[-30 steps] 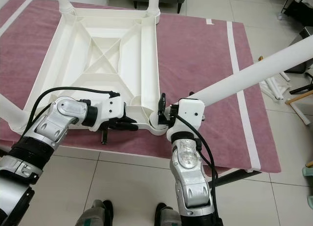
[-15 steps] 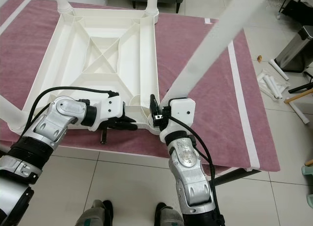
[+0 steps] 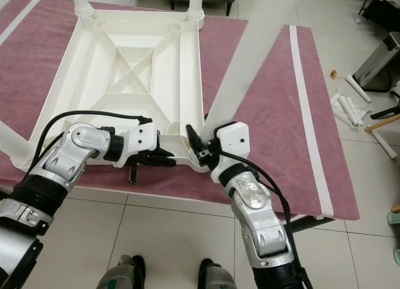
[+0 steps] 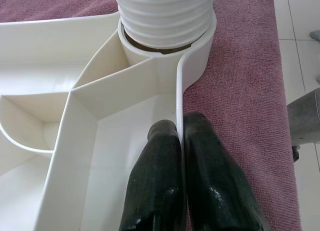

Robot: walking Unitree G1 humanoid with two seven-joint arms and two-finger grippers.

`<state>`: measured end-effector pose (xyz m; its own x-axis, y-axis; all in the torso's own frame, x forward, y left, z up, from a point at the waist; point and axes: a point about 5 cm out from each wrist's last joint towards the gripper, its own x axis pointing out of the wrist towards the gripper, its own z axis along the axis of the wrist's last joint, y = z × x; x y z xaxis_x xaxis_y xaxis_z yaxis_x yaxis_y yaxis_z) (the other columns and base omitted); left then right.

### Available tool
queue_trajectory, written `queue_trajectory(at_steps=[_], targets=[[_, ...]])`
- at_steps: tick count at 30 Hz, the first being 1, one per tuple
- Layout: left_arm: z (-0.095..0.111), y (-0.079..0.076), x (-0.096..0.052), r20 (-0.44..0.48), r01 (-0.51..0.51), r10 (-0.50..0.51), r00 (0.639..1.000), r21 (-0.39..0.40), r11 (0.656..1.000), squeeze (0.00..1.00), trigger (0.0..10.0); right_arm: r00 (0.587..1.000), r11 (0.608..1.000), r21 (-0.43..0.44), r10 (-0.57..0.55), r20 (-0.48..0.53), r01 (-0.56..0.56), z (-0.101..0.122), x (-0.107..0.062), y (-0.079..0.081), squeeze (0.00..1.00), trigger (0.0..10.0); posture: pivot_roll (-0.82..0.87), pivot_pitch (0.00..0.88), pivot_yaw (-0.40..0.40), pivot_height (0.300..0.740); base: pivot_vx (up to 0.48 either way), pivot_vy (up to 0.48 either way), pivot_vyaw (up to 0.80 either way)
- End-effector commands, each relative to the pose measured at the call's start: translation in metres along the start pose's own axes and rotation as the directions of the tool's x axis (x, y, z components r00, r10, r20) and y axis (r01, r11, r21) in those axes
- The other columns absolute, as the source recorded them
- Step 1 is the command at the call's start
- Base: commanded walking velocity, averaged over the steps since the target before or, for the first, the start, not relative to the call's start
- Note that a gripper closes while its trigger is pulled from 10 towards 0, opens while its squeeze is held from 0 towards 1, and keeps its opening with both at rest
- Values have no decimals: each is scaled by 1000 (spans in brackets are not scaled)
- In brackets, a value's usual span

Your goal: Building children table

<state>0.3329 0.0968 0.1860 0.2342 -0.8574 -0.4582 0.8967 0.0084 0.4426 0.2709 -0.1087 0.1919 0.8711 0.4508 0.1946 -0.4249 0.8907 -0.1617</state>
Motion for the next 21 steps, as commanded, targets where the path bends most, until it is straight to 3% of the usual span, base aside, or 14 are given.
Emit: queue_trajectory(at_steps=[1, 2, 9, 15, 19, 21], targets=[[-10, 11, -17, -26, -122, 121, 992, -34, 992, 0, 0, 991, 997, 24, 72, -115, -70, -19, -7, 1, 0, 7686, 50, 215, -4, 740, 0, 0, 0], [-10, 11, -18, -42, -118, 118, 992, -5, 993, 0, 0, 985, 992, 18, 125, -121, -124, -18, -5, 3, 0, 10000, 52, 212, -4, 740, 0, 0, 0], [-7, 14, -25, -51, -124, 126, 991, 42, 991, 0, 0, 964, 978, -1, 206, -168, -209, -19, 1, 5, 0, 10000, 57, 208, -7, 740, 0, 0, 0], [3, 34, -36, -28, -205, 208, 978, 75, 976, 0, 0, 959, 975, -18, 213, -185, -220, -16, 23, 7, 0, 10000, 55, 199, -12, 740, 0, 0, 0], [4, 38, -38, -26, -222, 225, 974, 80, 972, 0, 0, 960, 975, -18, 213, -181, -220, -15, 27, 7, 0, 10000, 55, 199, -12, 740, 0, 0, 0], [7, 48, -42, -23, -268, 271, 962, 85, 960, 0, 0, 961, 973, -32, 220, -167, -229, -10, 39, 7, 0, 10000, 53, 195, -14, 740, 0, 0, 0]])
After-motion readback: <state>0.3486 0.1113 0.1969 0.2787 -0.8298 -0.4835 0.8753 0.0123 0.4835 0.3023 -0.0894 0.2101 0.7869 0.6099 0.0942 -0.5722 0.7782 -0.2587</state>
